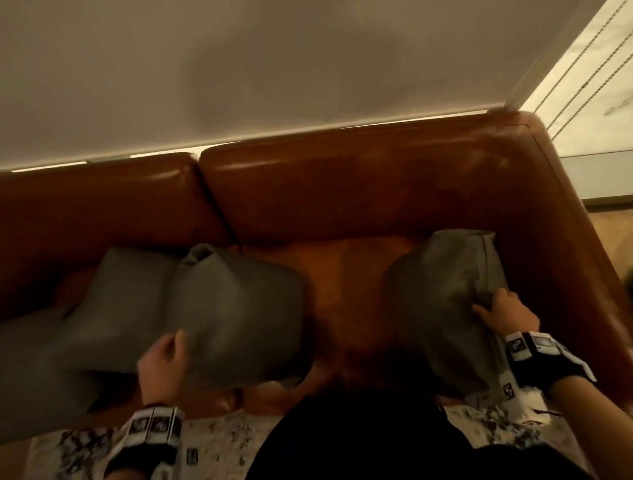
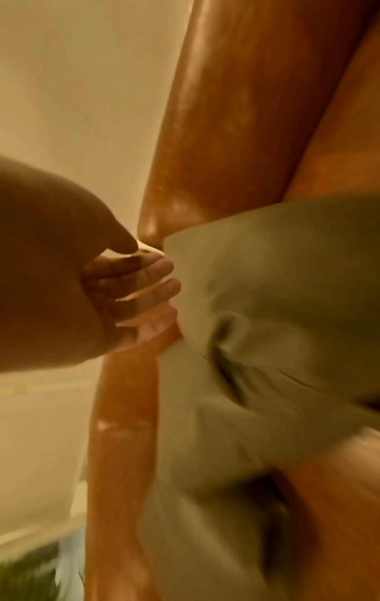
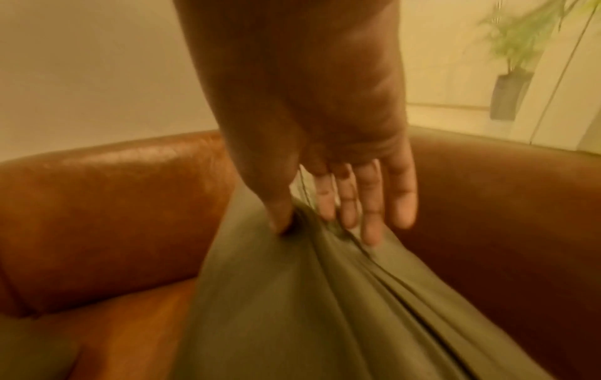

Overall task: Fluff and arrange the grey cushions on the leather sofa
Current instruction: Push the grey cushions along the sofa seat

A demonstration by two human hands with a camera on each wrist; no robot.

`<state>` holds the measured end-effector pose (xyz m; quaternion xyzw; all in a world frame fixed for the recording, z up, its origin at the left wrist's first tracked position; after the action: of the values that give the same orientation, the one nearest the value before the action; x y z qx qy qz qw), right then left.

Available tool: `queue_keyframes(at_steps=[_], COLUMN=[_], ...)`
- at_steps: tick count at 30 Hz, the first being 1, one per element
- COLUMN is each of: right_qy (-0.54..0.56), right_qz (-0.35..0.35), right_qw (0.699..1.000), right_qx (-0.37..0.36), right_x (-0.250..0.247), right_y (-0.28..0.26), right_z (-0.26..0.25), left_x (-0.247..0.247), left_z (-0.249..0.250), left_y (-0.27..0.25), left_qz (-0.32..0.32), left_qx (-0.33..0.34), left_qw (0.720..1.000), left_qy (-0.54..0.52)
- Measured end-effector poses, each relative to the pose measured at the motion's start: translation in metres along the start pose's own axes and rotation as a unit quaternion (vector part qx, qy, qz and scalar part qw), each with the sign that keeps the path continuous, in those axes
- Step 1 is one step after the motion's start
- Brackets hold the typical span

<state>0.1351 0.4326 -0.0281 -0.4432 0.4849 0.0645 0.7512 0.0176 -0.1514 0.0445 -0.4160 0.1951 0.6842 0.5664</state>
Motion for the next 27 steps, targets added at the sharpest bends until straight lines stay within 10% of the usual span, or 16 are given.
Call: queue_keyframes(at_steps=[3, 10, 19, 27], right_qy=[-0.011, 0.046, 0.012, 0.218], right_qz=[0.051, -0.028, -0.113, -0.092], right_qw=[0.998, 0.986, 0.930, 0.963], right_qx=[0.020, -0.156, -0.351, -0.127], right_x=[-0.017, -0.013, 0.003, 0.008], right_y=[-0.032, -0.095, -0.116, -0.030], right_z=[-0.033, -0.187, -0.332, -0.275], left_x=[0.001, 0.101, 0.132, 0.047], left_z=[0.026, 0.050, 0.074, 0.115], left_y=[0.095, 0.209, 0.167, 0.044], left_qz=[0.019, -0.219, -0.158, -0.253], left_qx=[0.052, -0.051, -0.149, 0.056], left_qw=[0.998, 0.967, 0.976, 0.929], left_qy=[0.021, 0.117, 0.000, -0.265])
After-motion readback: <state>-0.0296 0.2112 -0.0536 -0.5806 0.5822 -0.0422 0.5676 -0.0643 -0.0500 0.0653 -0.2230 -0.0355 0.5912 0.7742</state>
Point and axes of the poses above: each hand's wrist, its own y-axis towards the middle knuckle, its own x-axis out of the palm, z = x × y, the point moved 4 cm from there along y, towards the middle knuckle, and after that the axes turned 10 degrees about -y, right-handed, at the moved point
